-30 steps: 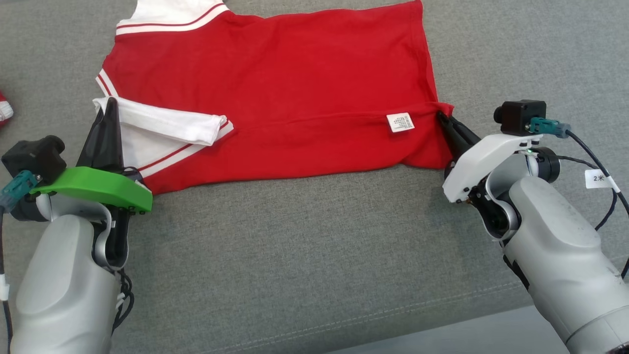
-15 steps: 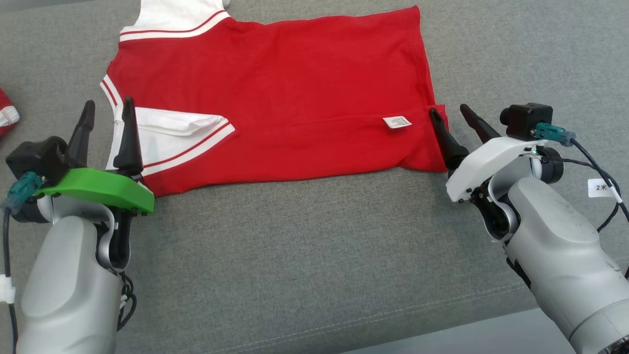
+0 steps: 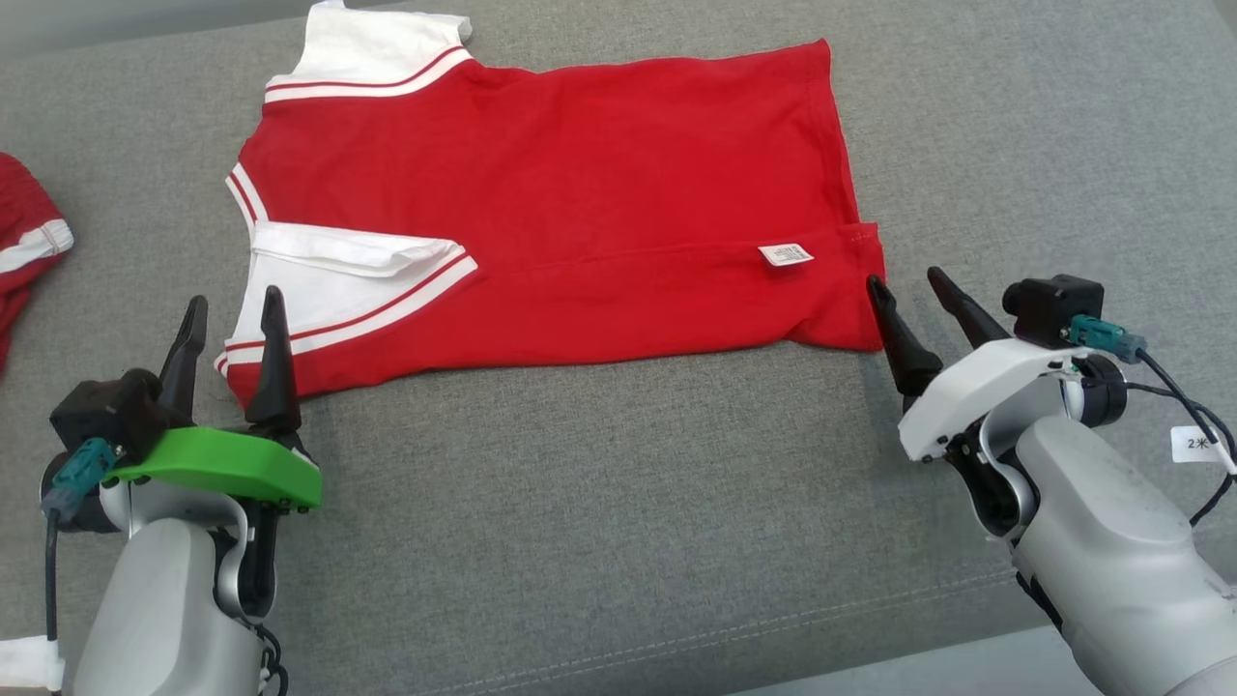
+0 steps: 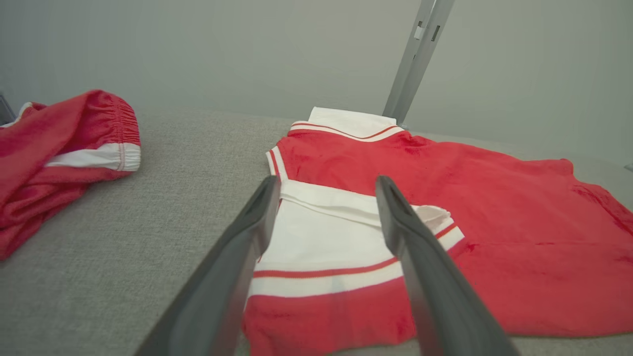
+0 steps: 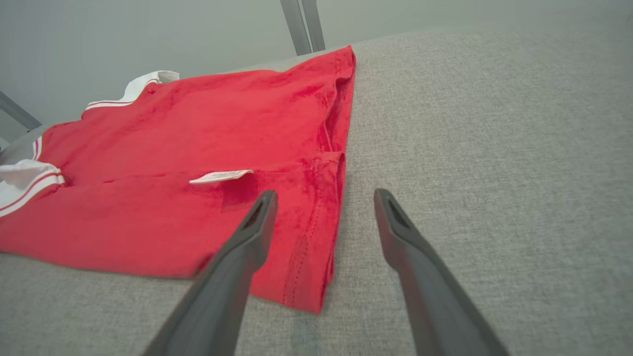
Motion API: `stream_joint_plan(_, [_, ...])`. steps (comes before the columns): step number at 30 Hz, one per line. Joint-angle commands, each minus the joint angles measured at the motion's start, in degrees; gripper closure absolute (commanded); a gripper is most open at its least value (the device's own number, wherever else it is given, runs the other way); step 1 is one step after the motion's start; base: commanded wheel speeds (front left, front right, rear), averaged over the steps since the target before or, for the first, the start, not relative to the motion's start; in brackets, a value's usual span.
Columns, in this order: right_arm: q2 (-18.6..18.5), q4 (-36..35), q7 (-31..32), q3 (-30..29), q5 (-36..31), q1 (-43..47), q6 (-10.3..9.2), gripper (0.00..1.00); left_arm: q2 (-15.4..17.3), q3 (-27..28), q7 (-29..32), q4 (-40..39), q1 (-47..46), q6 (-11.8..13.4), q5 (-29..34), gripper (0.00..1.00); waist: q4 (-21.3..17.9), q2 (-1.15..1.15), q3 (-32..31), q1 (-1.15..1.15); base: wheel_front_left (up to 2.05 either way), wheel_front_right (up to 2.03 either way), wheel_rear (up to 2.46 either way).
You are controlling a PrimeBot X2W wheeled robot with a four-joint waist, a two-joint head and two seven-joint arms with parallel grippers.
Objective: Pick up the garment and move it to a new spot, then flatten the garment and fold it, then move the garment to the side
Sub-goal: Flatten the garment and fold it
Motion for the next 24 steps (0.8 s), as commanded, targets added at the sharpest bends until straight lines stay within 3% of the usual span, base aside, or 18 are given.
stream_joint_plan(1, [0.05, -0.15, -0.34, -0.30, -0.43, 1.23, 0.00, 0.00, -0.30, 0.47, 0.00, 0.05, 1.09, -0.20, 0.65, 0.00, -0.04, 0.00, 0.07, 0.00, 0.00, 0.00, 0.00])
stream_joint_plan(24, [2.72, 2.15, 0.29, -0.04, -1.06, 1.26, 0.00, 0.00, -1.67, 2.24, 0.00, 8.63, 0.22, 0.24, 5.30, 0.00, 0.92, 0.00, 2.03, 0.00, 0.00, 0.00, 0.00])
